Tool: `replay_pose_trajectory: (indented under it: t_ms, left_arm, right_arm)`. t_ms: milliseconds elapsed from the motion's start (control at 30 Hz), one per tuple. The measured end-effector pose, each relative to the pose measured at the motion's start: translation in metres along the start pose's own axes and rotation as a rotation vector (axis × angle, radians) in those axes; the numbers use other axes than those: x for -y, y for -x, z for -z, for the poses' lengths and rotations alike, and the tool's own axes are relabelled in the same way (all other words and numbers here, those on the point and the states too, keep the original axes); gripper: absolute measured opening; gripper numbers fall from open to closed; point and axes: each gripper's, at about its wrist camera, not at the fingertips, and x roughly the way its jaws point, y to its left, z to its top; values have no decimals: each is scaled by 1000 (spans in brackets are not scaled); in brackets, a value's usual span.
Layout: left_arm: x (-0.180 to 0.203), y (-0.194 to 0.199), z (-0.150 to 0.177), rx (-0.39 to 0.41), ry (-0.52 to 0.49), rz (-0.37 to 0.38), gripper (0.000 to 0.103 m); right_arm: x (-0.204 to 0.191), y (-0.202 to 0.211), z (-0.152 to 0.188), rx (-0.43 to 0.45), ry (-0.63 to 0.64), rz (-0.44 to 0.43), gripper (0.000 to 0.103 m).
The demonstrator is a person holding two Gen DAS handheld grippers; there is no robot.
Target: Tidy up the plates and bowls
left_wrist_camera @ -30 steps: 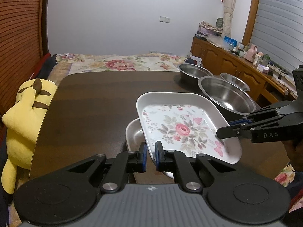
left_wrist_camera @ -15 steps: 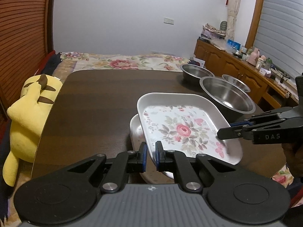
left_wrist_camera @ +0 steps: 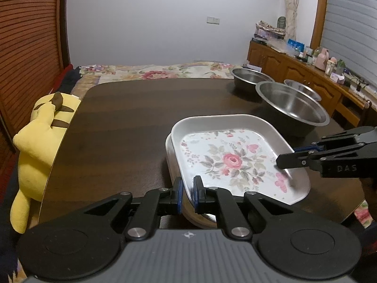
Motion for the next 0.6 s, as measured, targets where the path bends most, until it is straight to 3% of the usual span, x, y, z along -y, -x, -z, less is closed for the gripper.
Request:
replay_pose_trajectory:
  t_ms: [433,533,600]
  left_arm:
    - [-6,1,3,37,16,-23,13]
    - [-4,6,0,60,20,-17,31]
    - [-3,10,-3,75,11,-17,52]
  right_arm:
    - [3,5,10,75,-26,7,20]
    - [3,18,9,111,-26,14,20]
    - [5,32,7,142,-30,16,20]
